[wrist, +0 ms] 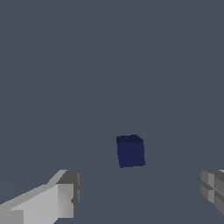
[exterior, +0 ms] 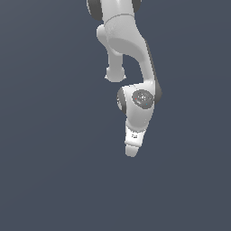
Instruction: Pick up the object and move it to a goal position.
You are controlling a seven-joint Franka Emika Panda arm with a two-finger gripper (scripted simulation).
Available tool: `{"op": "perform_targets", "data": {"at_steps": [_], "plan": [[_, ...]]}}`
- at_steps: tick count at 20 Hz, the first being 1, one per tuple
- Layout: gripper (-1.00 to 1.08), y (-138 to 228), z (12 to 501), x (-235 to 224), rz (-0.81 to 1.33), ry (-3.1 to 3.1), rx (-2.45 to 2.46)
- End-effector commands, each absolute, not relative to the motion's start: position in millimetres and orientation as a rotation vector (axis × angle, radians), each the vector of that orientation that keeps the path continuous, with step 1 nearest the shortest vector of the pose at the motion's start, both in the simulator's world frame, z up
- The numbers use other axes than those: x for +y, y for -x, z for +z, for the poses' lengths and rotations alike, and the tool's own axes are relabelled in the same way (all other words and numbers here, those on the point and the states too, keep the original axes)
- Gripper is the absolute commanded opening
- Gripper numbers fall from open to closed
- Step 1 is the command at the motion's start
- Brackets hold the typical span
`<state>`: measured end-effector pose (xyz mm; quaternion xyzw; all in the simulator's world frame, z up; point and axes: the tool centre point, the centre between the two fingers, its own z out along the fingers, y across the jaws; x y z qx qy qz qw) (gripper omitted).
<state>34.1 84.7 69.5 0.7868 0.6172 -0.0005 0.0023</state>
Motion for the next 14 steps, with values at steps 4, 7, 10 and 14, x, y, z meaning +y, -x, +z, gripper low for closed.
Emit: {"op": "perform_targets", "data": {"at_steps": [4,7,10,14], "plan": [[1.0,-34.5,64.4,88.8,0.0,-2.41,2.014],[1.0,-34.5,63.3,89.6,0.0,-2.399,2.029],[1.0,-34.4,63.1,89.4,0.0,-2.403,2.024],[1.0,-34.1,53.9,89.5,-0.001,-2.401,2.025]]}}
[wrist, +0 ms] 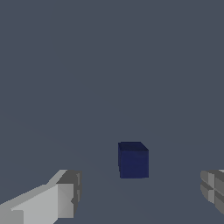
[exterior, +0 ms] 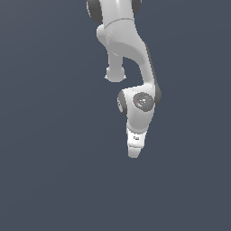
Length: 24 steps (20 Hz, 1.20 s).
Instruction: Pick up the object and move it to a goal position.
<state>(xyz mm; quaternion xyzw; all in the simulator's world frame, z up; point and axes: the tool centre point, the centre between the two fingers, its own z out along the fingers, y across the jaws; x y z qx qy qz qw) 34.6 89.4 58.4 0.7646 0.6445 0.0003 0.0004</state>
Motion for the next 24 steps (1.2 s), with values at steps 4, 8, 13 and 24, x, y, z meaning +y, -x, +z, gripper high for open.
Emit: {"op": "perform_targets", "data": {"at_steps": [4,8,13,24], "plan": [[1.0,-33.3,33.1,89.7,-0.001,-2.399,2.028],[1.0,-33.2,16.9,89.7,-0.001,-2.397,2.03],[-1.0,-34.3,13.1,89.9,-0.001,-2.397,2.03],[-1.0,-34.3,13.2,89.5,-0.001,-2.397,2.03]]}}
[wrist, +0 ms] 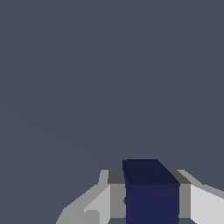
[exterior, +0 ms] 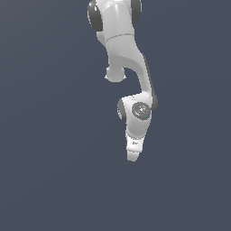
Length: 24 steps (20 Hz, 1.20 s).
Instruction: Pick up the object and move it to a goal position.
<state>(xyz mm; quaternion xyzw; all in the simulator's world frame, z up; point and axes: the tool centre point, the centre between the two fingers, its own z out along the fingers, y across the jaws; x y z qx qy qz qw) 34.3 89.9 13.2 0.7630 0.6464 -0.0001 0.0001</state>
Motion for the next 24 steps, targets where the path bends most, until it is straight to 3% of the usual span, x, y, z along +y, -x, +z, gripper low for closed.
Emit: {"op": "perform_targets", "data": {"at_steps": [1,9,24], "plan": [[-1.0,-34.1,13.6,88.4,-0.001,-2.397,2.03],[-1.0,-26.8,25.8,52.6,0.0,-2.397,2.03],[-1.0,-3.2,70.9,-80.8,0.0,-2.398,2.03]]}}
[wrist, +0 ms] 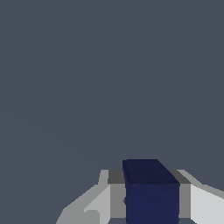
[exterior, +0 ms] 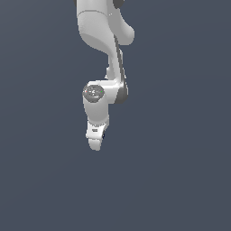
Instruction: Pick up the object and move it to a goal position.
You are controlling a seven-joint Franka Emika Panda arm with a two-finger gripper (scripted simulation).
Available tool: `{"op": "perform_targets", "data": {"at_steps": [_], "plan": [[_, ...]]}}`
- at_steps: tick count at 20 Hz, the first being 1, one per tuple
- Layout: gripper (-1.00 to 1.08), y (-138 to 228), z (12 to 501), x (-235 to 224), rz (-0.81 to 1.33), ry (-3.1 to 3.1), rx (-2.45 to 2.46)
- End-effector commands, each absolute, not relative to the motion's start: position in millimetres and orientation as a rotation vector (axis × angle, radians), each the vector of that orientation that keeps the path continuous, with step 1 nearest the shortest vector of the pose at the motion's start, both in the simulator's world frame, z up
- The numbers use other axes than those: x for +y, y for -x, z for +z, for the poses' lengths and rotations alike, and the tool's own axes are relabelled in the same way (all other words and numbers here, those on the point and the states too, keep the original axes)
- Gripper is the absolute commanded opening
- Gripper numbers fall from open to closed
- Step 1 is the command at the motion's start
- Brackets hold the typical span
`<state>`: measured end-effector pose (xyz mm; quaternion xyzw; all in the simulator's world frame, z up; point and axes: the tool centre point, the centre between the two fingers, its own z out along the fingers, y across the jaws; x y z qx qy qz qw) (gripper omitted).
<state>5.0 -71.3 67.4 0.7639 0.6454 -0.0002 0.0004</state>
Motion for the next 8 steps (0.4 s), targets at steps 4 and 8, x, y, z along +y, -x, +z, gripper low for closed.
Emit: {"op": "perform_targets", "data": {"at_steps": [4,8], "plan": [[-1.0,-1.3,76.5,-97.0,0.0,-2.398,2.03],[-1.0,-1.5,78.2,-102.2,0.0,-2.398,2.03]]}}
